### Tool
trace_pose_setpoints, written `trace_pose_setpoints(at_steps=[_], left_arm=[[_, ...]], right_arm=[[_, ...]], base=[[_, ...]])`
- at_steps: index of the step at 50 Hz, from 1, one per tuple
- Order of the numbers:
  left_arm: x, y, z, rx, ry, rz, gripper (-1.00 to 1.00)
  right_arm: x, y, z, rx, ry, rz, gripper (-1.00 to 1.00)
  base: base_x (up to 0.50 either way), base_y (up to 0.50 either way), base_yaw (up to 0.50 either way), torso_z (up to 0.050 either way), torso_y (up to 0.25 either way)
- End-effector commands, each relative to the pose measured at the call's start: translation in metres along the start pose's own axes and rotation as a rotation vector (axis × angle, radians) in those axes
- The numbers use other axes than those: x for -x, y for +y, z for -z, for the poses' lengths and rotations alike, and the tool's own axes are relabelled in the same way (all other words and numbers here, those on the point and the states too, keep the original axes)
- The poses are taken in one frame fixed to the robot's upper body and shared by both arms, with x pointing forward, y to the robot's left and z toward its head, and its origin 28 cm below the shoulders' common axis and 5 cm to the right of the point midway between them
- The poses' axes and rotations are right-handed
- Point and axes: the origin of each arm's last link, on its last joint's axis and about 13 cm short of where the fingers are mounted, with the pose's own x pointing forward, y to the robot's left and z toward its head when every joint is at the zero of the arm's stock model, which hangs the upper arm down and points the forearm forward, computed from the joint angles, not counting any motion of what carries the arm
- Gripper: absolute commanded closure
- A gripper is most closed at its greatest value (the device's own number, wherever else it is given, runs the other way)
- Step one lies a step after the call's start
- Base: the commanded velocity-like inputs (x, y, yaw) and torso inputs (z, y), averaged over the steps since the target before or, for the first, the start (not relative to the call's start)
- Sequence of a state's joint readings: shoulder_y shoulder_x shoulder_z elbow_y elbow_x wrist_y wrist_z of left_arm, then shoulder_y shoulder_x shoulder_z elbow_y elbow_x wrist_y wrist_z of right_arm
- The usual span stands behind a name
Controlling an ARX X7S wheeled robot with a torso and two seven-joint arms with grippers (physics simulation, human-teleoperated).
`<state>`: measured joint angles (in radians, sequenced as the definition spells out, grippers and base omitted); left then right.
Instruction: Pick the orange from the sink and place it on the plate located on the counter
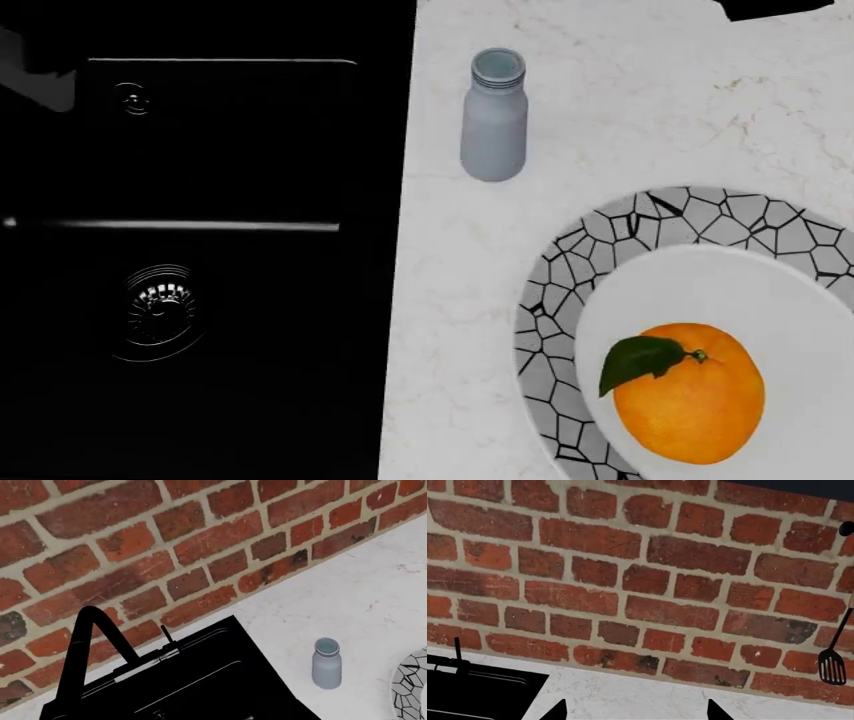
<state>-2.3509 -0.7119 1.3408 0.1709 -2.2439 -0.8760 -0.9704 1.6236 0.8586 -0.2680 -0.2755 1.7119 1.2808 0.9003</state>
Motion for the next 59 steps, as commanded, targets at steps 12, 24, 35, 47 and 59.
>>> trace_pose_setpoints(at_steps=[12,24,35,47,59], left_arm=[[0.017,0.034,-0.003,0.01,0.031,-0.248,-1.0],[0.02,0.05,-0.004,-0.022,0.023,-0.31,-1.0],[0.029,0.06,-0.003,-0.027,0.012,-0.345,-1.0],[0.054,0.065,-0.012,-0.043,0.015,-0.446,-1.0],[0.066,0.07,-0.014,-0.054,-0.006,-0.508,-1.0]], right_arm=[[-0.002,0.002,0.001,0.005,0.004,-0.006,-1.0],[0.024,0.012,-0.015,0.04,0.021,0.0,-1.0],[0.057,0.028,-0.046,0.12,-0.016,0.007,-1.0],[0.089,0.034,-0.067,0.161,-0.044,0.02,-1.0],[0.105,0.02,-0.073,0.228,-0.119,0.107,-1.0]], base=[[0.0,0.0,0.0,0.0,0.0],[0.0,0.0,0.0,0.0,0.0],[0.0,0.0,0.0,0.0,0.0],[0.0,0.0,0.0,0.0,0.0],[0.0,0.0,0.0,0.0,0.0]])
